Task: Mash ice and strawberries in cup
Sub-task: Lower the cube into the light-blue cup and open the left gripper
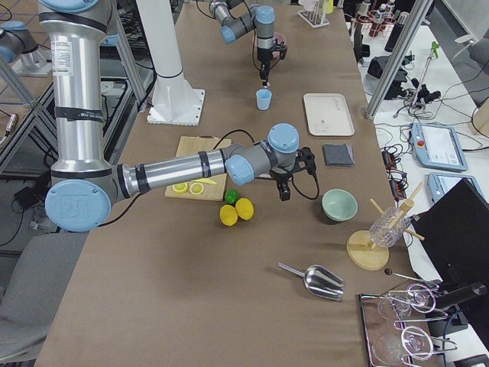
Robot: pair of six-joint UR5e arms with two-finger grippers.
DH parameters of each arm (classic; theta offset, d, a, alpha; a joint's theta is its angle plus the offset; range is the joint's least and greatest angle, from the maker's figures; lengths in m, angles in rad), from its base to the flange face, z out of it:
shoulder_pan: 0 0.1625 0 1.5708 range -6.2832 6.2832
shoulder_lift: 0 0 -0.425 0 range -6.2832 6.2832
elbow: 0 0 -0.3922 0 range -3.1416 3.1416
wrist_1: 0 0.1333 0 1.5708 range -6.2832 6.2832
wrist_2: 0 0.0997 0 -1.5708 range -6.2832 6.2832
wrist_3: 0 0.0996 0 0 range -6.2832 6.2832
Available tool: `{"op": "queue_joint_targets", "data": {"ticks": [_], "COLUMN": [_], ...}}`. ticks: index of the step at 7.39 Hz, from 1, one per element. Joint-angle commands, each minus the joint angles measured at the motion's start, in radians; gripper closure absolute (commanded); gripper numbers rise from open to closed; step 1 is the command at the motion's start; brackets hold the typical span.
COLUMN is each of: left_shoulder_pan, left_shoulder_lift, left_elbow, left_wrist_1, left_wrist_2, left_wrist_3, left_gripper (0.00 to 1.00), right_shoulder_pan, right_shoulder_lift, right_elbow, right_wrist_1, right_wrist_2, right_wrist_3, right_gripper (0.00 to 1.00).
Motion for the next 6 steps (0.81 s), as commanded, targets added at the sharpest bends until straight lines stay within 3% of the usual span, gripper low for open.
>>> {"op": "queue_joint_targets", "data": {"ticks": [1, 3, 6], "left_shoulder_pan": [0.008, -0.033, -0.185], "left_shoulder_lift": [-0.006, -0.016, 0.147], "left_elbow": [0.005, -0.034, -0.154], "left_wrist_1": [-0.019, -0.007, 0.032], "left_wrist_2": [0.000, 0.000, -0.053], "left_wrist_3": [-0.009, -0.037, 0.053], "left_gripper": [0.03, 0.03, 0.03], "right_shoulder_pan": [-0.001, -0.011, -0.147], "right_shoulder_lift": [0.009, 0.055, 0.156], "right_elbow": [0.000, 0.000, 0.002], "right_wrist_1": [-0.001, -0.001, 0.006], "right_wrist_2": [0.004, 0.004, -0.030], "right_wrist_3": [0.002, 0.097, 0.315], "right_gripper": [0.00, 0.00, 0.00]}}
